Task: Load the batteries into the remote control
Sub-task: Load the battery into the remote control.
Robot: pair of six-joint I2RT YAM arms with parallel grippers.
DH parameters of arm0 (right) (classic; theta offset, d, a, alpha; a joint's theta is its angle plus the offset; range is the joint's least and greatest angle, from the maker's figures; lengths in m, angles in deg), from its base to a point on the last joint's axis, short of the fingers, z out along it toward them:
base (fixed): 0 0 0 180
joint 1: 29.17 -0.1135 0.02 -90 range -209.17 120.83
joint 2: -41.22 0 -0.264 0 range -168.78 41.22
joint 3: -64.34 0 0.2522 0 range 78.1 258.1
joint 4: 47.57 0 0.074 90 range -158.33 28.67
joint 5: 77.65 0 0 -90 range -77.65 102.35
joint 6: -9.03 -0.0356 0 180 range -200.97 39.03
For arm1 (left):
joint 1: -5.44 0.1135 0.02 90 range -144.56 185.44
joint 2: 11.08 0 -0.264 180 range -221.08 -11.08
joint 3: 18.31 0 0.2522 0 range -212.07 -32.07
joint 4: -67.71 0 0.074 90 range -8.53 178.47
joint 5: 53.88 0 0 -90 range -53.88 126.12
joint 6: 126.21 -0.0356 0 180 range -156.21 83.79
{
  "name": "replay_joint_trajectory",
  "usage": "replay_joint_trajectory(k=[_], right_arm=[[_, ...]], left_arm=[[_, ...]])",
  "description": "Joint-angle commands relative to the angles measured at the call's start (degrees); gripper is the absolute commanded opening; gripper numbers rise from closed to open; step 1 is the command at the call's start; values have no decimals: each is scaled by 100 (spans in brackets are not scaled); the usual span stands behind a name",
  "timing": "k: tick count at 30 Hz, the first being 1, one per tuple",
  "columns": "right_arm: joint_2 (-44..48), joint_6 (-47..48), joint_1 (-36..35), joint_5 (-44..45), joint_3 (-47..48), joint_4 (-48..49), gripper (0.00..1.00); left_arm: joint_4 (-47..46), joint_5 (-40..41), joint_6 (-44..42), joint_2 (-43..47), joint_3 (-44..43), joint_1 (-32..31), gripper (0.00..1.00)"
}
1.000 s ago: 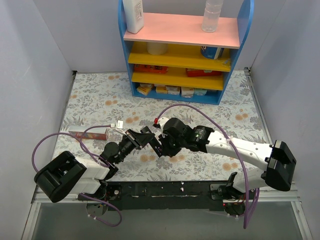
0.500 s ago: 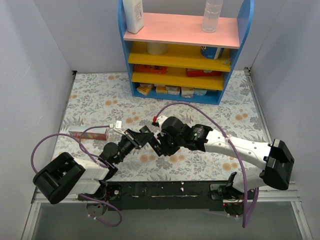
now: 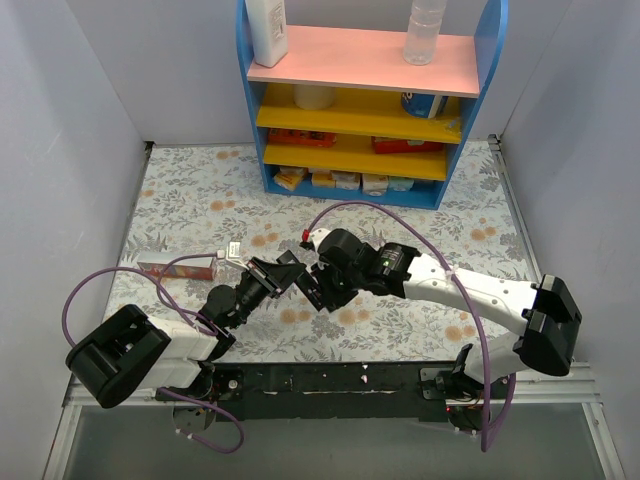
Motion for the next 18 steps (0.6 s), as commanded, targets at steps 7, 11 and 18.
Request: replay_joint_trajectory(k=[7, 11, 18], right_arm=[[-180, 126, -33, 21, 433, -10, 20], [-146, 126, -33, 30, 451, -45, 25], [-40, 126, -41, 100, 451, -36, 33]], left_arm=[[-269, 291, 567, 157, 391, -27, 0], [-180, 344, 664, 148, 426, -27, 0], [-110, 458, 831, 139, 514, -27, 0]])
